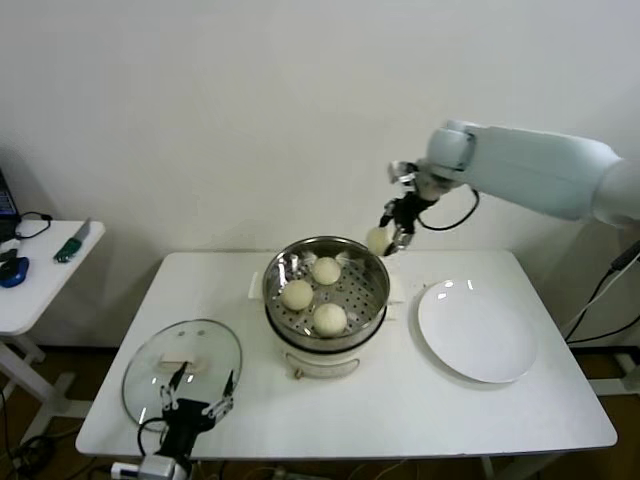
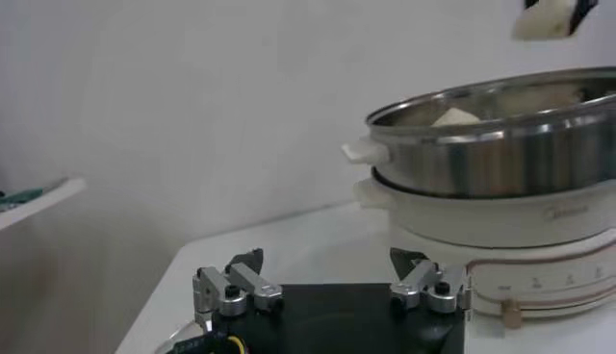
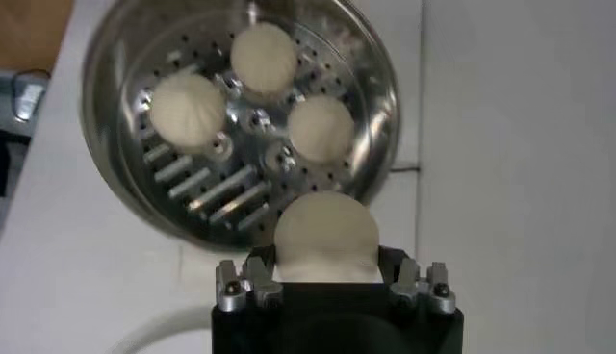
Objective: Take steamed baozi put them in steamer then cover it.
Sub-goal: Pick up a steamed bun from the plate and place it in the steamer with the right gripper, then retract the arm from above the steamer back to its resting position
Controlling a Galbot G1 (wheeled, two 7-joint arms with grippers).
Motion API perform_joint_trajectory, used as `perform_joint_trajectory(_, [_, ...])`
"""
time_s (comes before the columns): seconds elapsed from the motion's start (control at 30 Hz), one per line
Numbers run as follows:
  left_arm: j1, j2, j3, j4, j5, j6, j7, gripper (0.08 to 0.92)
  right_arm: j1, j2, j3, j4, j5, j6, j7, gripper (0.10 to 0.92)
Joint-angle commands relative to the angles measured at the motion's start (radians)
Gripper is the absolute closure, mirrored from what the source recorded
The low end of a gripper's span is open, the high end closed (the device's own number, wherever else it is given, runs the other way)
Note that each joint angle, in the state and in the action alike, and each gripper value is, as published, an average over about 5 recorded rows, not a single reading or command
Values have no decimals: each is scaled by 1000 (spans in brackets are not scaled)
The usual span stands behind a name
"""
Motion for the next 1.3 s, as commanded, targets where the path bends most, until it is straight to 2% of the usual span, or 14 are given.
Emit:
perform_joint_trajectory(0.03, [-1,10,11,-13,-2,-15,-2,177,35,154,-176,94,203,-74,91,338])
perform_joint_trajectory(0.4, [-9,25,-6,-9,-7,-18,-1,177,-90,217,-175,-8,145,-78,104,336])
perform_joint_trajectory(0.8, [-11,34,-20,12,-23,-24,-2,177,-130,236,-170,-54,112,-73,86,325])
perform_joint_trajectory(1.03, [-14,31,-13,13,-18,-22,-4,177,-126,222,-145,-59,97,-68,67,218])
perform_joint_trajectory(1.3, [-16,28,-14,13,-12,-19,-6,177,-60,173,-106,-42,96,-63,20,203])
